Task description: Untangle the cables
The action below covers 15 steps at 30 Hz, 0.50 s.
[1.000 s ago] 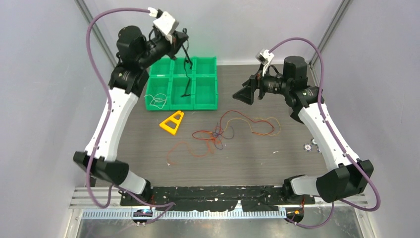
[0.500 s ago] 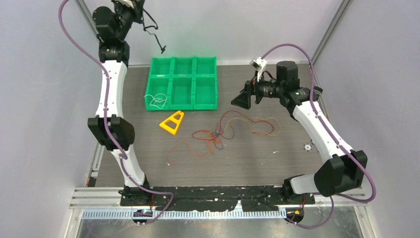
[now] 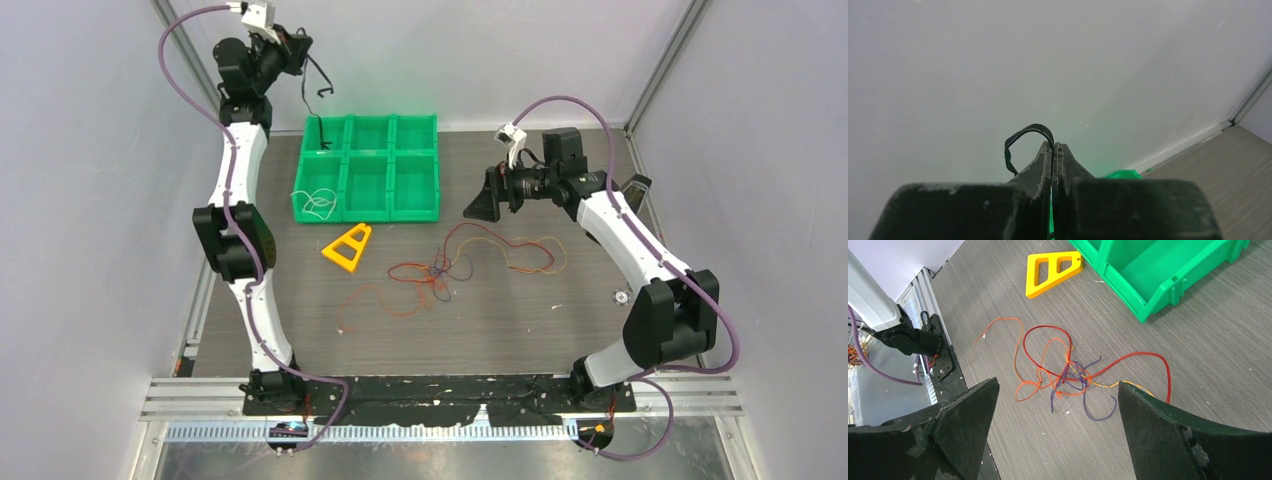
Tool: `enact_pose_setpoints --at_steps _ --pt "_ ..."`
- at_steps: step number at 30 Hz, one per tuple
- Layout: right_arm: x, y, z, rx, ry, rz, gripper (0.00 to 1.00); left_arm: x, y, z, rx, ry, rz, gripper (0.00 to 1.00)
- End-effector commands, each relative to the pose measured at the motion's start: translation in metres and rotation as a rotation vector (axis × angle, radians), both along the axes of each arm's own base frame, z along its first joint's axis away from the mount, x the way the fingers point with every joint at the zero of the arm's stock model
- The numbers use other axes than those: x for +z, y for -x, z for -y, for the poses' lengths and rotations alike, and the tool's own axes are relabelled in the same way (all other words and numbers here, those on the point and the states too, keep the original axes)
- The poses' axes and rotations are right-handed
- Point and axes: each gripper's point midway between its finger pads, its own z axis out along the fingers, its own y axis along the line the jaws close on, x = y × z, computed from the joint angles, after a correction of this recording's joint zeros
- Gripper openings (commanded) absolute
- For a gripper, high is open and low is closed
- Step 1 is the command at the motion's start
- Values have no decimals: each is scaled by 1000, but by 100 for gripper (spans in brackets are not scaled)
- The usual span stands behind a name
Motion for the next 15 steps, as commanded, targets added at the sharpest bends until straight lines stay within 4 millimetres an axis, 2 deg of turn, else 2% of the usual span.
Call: enact_pose_setpoints --at_steps 1,5,8,13,15 --pt "19 -7 -2 15 -17 59 95 -5 3 2 -45 18 -11 0" --pt "18 -8 -2 16 -19 51 95 -56 -9 0 -37 66 -160 0" --pt "15 -6 -2 18 -13 48 95 -90 -22 -10 32 96 -249 0" --pt "8 -4 0 19 5 39 95 -133 -39 -33 166 135 -346 0" --pt "6 -5 0 18 7 36 95 -148 -42 -36 179 147 -379 2"
